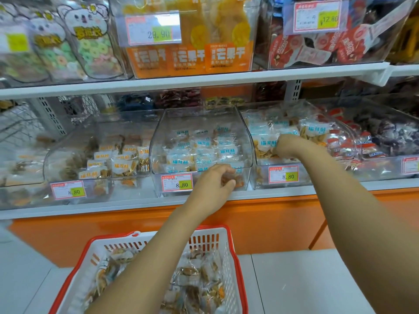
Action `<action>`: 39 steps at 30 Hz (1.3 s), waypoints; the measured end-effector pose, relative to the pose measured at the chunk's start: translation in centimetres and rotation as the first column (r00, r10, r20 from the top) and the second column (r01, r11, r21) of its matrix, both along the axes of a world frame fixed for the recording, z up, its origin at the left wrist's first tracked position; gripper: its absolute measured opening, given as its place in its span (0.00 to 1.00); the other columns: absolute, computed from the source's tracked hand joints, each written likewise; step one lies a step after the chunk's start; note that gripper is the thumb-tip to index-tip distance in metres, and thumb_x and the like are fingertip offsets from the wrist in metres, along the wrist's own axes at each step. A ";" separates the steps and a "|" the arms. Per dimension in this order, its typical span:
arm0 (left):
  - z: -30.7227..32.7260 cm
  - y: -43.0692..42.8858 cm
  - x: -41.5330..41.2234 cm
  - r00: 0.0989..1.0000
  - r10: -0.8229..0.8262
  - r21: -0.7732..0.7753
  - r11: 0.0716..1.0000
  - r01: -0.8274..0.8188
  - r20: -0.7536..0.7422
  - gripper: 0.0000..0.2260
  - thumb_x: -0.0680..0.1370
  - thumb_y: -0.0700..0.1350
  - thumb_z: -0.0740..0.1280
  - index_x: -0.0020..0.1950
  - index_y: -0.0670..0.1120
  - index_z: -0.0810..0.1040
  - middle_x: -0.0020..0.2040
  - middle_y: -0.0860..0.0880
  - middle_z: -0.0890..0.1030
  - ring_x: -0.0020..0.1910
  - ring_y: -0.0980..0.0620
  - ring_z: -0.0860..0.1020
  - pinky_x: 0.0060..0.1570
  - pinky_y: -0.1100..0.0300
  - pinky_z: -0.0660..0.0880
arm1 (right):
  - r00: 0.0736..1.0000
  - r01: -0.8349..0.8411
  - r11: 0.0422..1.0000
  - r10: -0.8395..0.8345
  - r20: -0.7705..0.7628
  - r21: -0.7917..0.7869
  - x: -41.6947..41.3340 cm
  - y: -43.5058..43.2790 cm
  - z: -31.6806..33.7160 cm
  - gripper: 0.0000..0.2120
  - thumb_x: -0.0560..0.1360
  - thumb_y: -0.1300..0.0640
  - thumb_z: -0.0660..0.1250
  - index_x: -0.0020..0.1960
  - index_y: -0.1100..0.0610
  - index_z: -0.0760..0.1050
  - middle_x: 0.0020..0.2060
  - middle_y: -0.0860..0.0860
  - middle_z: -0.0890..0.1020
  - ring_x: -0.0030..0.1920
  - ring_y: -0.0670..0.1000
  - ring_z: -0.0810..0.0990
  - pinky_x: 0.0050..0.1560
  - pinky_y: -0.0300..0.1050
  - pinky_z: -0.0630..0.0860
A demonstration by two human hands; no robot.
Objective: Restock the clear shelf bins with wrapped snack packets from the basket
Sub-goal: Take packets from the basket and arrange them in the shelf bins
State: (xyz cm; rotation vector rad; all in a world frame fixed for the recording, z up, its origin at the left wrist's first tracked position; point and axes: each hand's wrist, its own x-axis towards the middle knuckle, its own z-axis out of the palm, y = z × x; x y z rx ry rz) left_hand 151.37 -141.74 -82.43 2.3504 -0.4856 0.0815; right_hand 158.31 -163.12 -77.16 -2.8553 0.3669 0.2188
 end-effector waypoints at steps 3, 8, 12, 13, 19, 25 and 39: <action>-0.2 0.3 -0.7 1.000 -0.007 -0.063 0.998 0.008 0.009 0.14 0.80 0.43 0.63 0.65 0.50 0.75 0.63 0.55 0.76 0.56 0.62 0.72 0.50 0.76 0.64 | 0.993 0.109 0.982 -0.101 0.057 -0.154 -0.4 0.7 -0.1 0.19 0.80 0.55 0.60 0.67 0.64 0.69 0.61 0.60 0.74 0.56 0.57 0.75 0.56 0.50 0.74; -1.6 2.5 -3.1 0.999 0.043 -0.157 0.987 -0.045 -0.015 0.08 0.80 0.44 0.64 0.57 0.49 0.79 0.58 0.55 0.77 0.56 0.60 0.73 0.56 0.67 0.66 | 0.944 0.184 0.950 -0.099 0.316 -0.254 -3.8 3.4 -0.8 0.12 0.78 0.60 0.63 0.60 0.64 0.73 0.57 0.60 0.77 0.55 0.59 0.78 0.45 0.48 0.74; -6.1 5.5 -6.0 0.978 0.116 -0.145 0.979 -0.141 -0.171 0.10 0.80 0.47 0.64 0.39 0.47 0.77 0.44 0.50 0.81 0.44 0.56 0.76 0.43 0.67 0.69 | 0.932 -0.086 0.973 0.155 0.329 -0.214 -8.5 7.3 -4.3 0.06 0.79 0.58 0.60 0.45 0.59 0.71 0.40 0.55 0.73 0.41 0.57 0.75 0.38 0.46 0.68; -7.7 6.2 -6.7 0.964 0.133 -0.116 0.980 -0.163 -0.231 0.13 0.80 0.47 0.64 0.37 0.44 0.77 0.40 0.46 0.80 0.40 0.54 0.76 0.39 0.66 0.68 | 0.922 -0.190 0.966 0.237 0.306 -0.174 -9.7 8.2 -6.0 0.08 0.79 0.54 0.61 0.44 0.58 0.68 0.39 0.53 0.71 0.40 0.55 0.72 0.38 0.46 0.67; -17.5 9.0 -11.3 0.832 0.158 0.110 0.987 -0.117 -0.532 0.12 0.80 0.47 0.64 0.46 0.40 0.80 0.42 0.48 0.78 0.41 0.50 0.76 0.39 0.62 0.70 | 0.793 -0.599 0.798 0.581 -0.181 -0.061 -15.1 11.0 -18.1 0.21 0.80 0.50 0.60 0.70 0.57 0.66 0.69 0.53 0.69 0.65 0.54 0.72 0.62 0.48 0.72; -23.7 8.1 -12.5 0.769 0.102 0.266 0.960 0.091 -0.631 0.12 0.80 0.43 0.63 0.62 0.47 0.77 0.60 0.46 0.78 0.54 0.48 0.78 0.51 0.61 0.72 | 0.654 -0.724 0.685 0.643 -0.398 -0.083 -16.0 9.4 -20.6 0.29 0.83 0.48 0.53 0.78 0.60 0.51 0.78 0.53 0.48 0.78 0.51 0.43 0.75 0.49 0.48; -25.2 7.2 -10.0 0.855 0.064 0.353 0.925 0.143 -0.515 0.07 0.76 0.37 0.63 0.49 0.46 0.79 0.49 0.48 0.81 0.48 0.48 0.80 0.51 0.56 0.76 | 0.771 -0.567 0.796 0.604 -0.205 0.213 -13.6 8.6 -19.9 0.18 0.81 0.48 0.58 0.61 0.58 0.78 0.57 0.54 0.80 0.54 0.52 0.78 0.55 0.45 0.73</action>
